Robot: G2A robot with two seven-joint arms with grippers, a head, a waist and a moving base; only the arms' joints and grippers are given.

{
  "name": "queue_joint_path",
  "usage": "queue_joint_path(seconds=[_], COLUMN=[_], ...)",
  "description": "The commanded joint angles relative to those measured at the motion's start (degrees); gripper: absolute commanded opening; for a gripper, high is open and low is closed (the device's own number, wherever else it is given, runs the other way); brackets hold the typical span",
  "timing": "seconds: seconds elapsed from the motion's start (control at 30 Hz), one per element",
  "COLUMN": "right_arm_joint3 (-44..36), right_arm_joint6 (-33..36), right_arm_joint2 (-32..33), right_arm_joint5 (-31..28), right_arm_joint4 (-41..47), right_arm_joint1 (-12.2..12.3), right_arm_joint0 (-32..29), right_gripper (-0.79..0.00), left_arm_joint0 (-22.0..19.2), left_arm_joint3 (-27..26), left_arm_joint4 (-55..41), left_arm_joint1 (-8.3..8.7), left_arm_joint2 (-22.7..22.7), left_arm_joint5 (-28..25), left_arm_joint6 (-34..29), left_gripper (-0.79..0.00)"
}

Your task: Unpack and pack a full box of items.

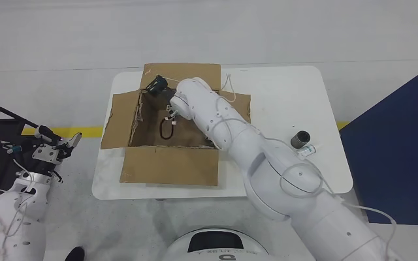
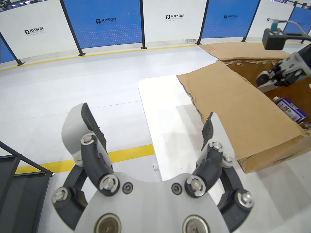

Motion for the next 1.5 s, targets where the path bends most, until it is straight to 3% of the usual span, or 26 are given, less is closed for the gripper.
queue_joint_path(seconds=[0.0,0.17,0.3,0.4,0.53,0.63,0.93,1.07,1.2,1.47], right_arm_joint3=[-1.92,-10.66,-25.46,-43.45,-69.56,-77.97,-79.29,-78.99,-82.63,-92.84], right_arm_joint6=[-2.61,-7.76,-6.92,-2.13,7.14,9.53,10.10,6.44,4.60,-0.22], right_arm_joint2=[0.55,3.48,8.44,15.16,25.54,29.34,30.16,32.38,39.59,58.92], right_arm_joint5=[0.55,4.57,6.83,6.74,1.49,-0.33,-0.15,1.58,1.71,1.97], right_arm_joint4=[-0.58,-3.08,-7.90,-14.03,-22.25,-23.20,-22.97,-20.26,-17.78,-12.90], right_arm_joint1=[0.81,4.61,10.00,15.14,20.76,22.19,22.40,22.54,23.69,26.24], right_arm_joint0=[-0.56,-4.03,-10.70,-20.05,-36.59,-42.90,-43.97,-44.96,-49.47,-65.43], right_gripper=[-0.785,-0.785,-0.785,-0.785,-0.785,-0.785,-0.785,-0.785,-0.785,-0.785], left_arm_joint0=[0.00,0.00,0.00,0.00,0.00,0.00,0.00,0.00,0.00,0.00], left_arm_joint3=[0.00,0.00,0.00,0.00,0.00,0.00,0.00,0.00,0.00,0.00], left_arm_joint4=[0.00,0.00,0.00,0.00,0.00,0.00,0.00,0.00,0.00,0.00], left_arm_joint1=[0.00,0.00,0.00,0.00,0.00,0.00,0.00,0.00,0.00,0.00], left_arm_joint2=[0.00,0.00,0.00,0.00,0.00,0.00,0.00,0.00,0.00,0.00], left_arm_joint5=[0.00,0.00,0.00,0.00,0.00,0.00,0.00,0.00,0.00,0.00], left_arm_joint6=[0.00,0.00,0.00,0.00,0.00,0.00,0.00,0.00,0.00,0.00], left_gripper=[0.000,0.000,0.000,0.000,0.000,0.000,0.000,0.000,0.000,0.000])
